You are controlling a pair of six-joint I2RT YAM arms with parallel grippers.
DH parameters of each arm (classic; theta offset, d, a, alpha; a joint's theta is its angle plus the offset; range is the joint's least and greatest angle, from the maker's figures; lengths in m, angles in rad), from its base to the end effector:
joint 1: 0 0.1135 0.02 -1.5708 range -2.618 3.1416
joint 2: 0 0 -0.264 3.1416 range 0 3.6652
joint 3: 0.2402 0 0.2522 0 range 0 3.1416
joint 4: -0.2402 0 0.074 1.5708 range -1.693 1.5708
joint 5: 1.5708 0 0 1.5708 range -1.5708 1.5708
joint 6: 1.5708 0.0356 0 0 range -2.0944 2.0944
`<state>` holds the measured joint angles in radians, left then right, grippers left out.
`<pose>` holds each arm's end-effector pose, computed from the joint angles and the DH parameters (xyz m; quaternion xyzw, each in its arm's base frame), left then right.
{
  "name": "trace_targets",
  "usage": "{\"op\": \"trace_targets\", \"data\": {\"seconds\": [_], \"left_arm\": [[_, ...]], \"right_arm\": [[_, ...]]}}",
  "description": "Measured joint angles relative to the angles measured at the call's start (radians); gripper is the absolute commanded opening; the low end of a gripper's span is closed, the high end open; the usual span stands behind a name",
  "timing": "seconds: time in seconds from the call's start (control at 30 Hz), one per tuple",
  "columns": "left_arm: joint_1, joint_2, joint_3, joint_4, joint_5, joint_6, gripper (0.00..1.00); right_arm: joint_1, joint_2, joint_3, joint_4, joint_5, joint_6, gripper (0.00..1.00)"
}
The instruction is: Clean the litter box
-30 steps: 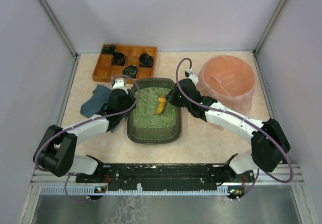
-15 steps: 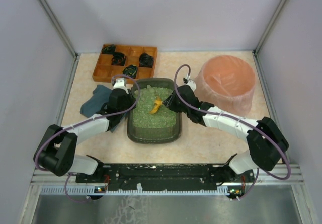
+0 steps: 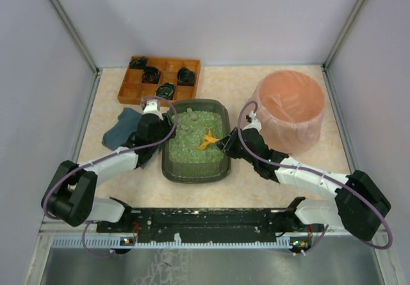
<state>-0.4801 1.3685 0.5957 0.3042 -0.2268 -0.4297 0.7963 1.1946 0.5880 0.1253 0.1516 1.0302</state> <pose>0.2531 -0.1228 0.1950 -0.0379 0.8477 -0.1420 0.5097 0.1824 0.1787 0.2181 0.1385 0.8424 0.3694 0.3671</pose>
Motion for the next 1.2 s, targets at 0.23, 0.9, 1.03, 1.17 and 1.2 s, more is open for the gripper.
{"op": "trace_targets", "data": {"seconds": [0.23,0.9,1.03,1.17,1.2], "left_arm": [[-0.001,-0.049,-0.049,0.029,0.033,-0.011,0.56],[-0.003,-0.125,-0.118,0.064,0.056,-0.025,0.56],[-0.003,-0.126,-0.121,0.068,0.056,-0.032,0.56],[-0.002,-0.146,-0.133,0.079,0.057,-0.046,0.56],[-0.003,-0.158,-0.142,0.087,0.057,-0.049,0.57]], "right_arm": [[-0.001,-0.067,-0.099,0.092,0.004,0.031,0.0],[-0.01,-0.266,-0.383,0.36,0.015,0.143,0.0],[-0.023,-0.315,-0.433,0.416,0.006,0.17,0.0],[-0.035,-0.35,-0.477,0.459,0.004,0.192,0.0],[-0.036,-0.359,-0.489,0.467,0.005,0.199,0.0]]}}
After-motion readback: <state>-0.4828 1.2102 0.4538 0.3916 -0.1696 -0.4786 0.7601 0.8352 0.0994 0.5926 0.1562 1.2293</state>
